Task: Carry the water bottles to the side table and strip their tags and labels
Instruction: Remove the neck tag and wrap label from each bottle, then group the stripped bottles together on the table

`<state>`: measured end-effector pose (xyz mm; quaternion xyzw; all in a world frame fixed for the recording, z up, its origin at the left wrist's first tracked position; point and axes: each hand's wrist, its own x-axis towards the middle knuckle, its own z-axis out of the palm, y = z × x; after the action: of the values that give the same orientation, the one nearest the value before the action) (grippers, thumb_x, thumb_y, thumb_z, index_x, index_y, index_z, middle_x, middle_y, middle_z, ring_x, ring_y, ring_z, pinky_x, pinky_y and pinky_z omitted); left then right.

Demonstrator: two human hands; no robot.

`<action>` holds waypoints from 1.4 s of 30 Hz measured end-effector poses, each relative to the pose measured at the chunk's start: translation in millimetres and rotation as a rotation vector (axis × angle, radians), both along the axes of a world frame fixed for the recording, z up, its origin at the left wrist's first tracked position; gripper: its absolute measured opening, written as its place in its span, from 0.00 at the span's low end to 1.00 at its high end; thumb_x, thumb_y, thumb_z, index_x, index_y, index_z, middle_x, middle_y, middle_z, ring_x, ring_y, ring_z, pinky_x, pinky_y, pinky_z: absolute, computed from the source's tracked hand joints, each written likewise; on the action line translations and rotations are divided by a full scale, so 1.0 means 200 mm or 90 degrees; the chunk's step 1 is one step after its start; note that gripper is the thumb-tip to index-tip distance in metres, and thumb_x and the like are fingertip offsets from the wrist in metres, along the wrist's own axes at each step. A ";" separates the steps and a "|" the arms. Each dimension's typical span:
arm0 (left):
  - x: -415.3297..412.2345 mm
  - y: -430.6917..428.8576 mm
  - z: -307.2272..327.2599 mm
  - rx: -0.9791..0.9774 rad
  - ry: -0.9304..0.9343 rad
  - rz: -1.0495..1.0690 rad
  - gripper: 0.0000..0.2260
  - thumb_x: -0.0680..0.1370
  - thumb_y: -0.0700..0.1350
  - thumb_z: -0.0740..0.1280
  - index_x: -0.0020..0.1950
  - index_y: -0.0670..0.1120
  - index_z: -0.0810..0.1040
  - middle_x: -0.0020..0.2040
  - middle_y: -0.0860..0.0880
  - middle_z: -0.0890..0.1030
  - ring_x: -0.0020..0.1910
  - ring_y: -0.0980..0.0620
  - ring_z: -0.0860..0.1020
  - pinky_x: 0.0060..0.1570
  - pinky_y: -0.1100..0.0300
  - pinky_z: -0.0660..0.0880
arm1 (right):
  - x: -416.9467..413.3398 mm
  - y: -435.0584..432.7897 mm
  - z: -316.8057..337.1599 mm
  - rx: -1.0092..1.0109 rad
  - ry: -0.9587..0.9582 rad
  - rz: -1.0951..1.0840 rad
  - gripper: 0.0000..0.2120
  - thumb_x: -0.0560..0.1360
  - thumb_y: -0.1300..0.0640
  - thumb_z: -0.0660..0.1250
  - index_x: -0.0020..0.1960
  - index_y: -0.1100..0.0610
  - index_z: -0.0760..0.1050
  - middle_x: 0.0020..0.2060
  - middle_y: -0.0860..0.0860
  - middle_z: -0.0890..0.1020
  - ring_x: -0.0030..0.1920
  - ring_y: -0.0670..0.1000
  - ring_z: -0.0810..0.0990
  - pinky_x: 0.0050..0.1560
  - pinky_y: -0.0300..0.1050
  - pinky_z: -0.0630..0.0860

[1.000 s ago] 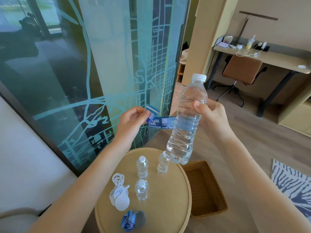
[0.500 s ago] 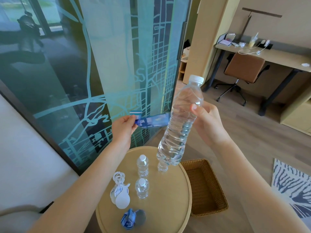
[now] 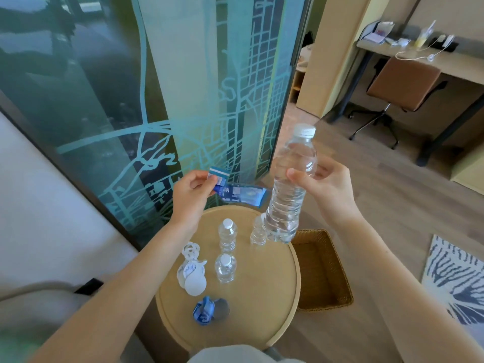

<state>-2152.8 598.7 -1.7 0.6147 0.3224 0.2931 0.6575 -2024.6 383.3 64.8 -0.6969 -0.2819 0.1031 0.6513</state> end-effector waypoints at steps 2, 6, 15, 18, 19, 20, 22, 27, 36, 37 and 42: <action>-0.03 0.00 -0.07 -0.012 0.025 0.018 0.03 0.79 0.39 0.71 0.46 0.46 0.80 0.43 0.48 0.86 0.41 0.57 0.84 0.45 0.65 0.80 | -0.03 0.01 -0.08 -0.026 0.022 -0.015 0.14 0.64 0.50 0.81 0.49 0.48 0.84 0.45 0.47 0.88 0.46 0.47 0.86 0.47 0.40 0.82; -0.11 0.01 -0.21 -0.045 0.076 0.040 0.04 0.77 0.39 0.73 0.49 0.45 0.78 0.44 0.47 0.85 0.41 0.55 0.84 0.46 0.61 0.81 | -0.06 0.00 -0.32 -0.098 0.052 -0.041 0.18 0.66 0.60 0.82 0.54 0.55 0.82 0.47 0.49 0.88 0.48 0.48 0.86 0.49 0.43 0.82; -0.29 0.08 -0.67 -0.145 0.150 0.124 0.08 0.76 0.38 0.74 0.46 0.48 0.77 0.41 0.49 0.85 0.40 0.58 0.84 0.45 0.62 0.81 | -0.18 0.03 -0.99 -0.291 0.148 -0.114 0.33 0.57 0.46 0.84 0.58 0.45 0.74 0.47 0.37 0.83 0.47 0.37 0.81 0.42 0.29 0.75; -0.36 0.13 -0.86 -0.169 0.187 0.159 0.07 0.76 0.38 0.74 0.46 0.47 0.77 0.44 0.47 0.85 0.42 0.56 0.84 0.47 0.60 0.82 | -0.22 0.07 -1.18 -0.328 0.158 -0.138 0.30 0.57 0.43 0.83 0.54 0.36 0.72 0.49 0.34 0.81 0.49 0.36 0.81 0.44 0.32 0.75; -0.38 0.15 -0.92 -0.175 0.198 0.169 0.07 0.76 0.38 0.74 0.47 0.46 0.77 0.45 0.46 0.85 0.43 0.56 0.84 0.47 0.60 0.82 | -0.23 0.08 -1.23 -0.326 0.160 -0.147 0.30 0.58 0.44 0.83 0.52 0.34 0.70 0.48 0.33 0.81 0.49 0.34 0.80 0.43 0.29 0.75; -0.40 0.17 -0.99 -0.180 0.211 0.181 0.06 0.76 0.38 0.73 0.47 0.46 0.77 0.45 0.46 0.84 0.43 0.56 0.84 0.46 0.61 0.82 | -0.24 0.10 -1.29 -0.322 0.165 -0.157 0.29 0.59 0.47 0.84 0.51 0.33 0.69 0.47 0.33 0.81 0.49 0.32 0.79 0.42 0.27 0.74; -0.44 0.21 -1.11 -0.193 0.239 0.199 0.07 0.76 0.38 0.73 0.47 0.47 0.76 0.46 0.46 0.83 0.44 0.56 0.84 0.45 0.63 0.81 | -0.26 0.13 -1.39 -0.322 0.179 -0.183 0.29 0.61 0.50 0.84 0.52 0.35 0.70 0.47 0.37 0.81 0.47 0.31 0.79 0.41 0.23 0.72; -0.51 0.26 -1.48 -0.243 0.313 0.233 0.07 0.77 0.35 0.71 0.48 0.44 0.75 0.48 0.45 0.81 0.48 0.51 0.81 0.47 0.61 0.79 | -0.28 0.16 -1.63 -0.322 0.207 -0.235 0.30 0.62 0.50 0.84 0.58 0.48 0.73 0.47 0.42 0.82 0.40 0.32 0.78 0.37 0.23 0.71; -0.58 0.16 -1.82 -0.282 0.434 0.092 0.07 0.77 0.33 0.69 0.46 0.45 0.76 0.45 0.46 0.81 0.42 0.54 0.81 0.39 0.67 0.79 | -0.33 0.11 -1.79 -0.298 0.200 -0.285 0.32 0.62 0.52 0.84 0.60 0.48 0.74 0.45 0.37 0.83 0.43 0.32 0.81 0.40 0.25 0.74; -0.60 0.15 -1.84 -0.271 0.456 0.071 0.06 0.76 0.34 0.69 0.47 0.44 0.76 0.46 0.45 0.81 0.42 0.53 0.81 0.42 0.64 0.80 | -0.34 0.10 -1.79 -0.296 0.199 -0.285 0.32 0.62 0.53 0.84 0.61 0.51 0.74 0.46 0.38 0.82 0.43 0.32 0.81 0.40 0.25 0.74; -0.72 0.03 -1.87 -0.288 0.530 -0.016 0.09 0.74 0.39 0.73 0.50 0.44 0.76 0.49 0.44 0.83 0.51 0.44 0.83 0.54 0.50 0.80 | -0.36 0.09 -1.81 -0.286 0.210 -0.296 0.34 0.61 0.52 0.84 0.63 0.53 0.74 0.50 0.44 0.83 0.43 0.34 0.81 0.43 0.27 0.75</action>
<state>-2297.0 604.3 -376.4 0.5251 0.6068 -0.0639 0.5933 -2096.3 400.6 -297.6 -0.8420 0.0227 0.1226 0.5248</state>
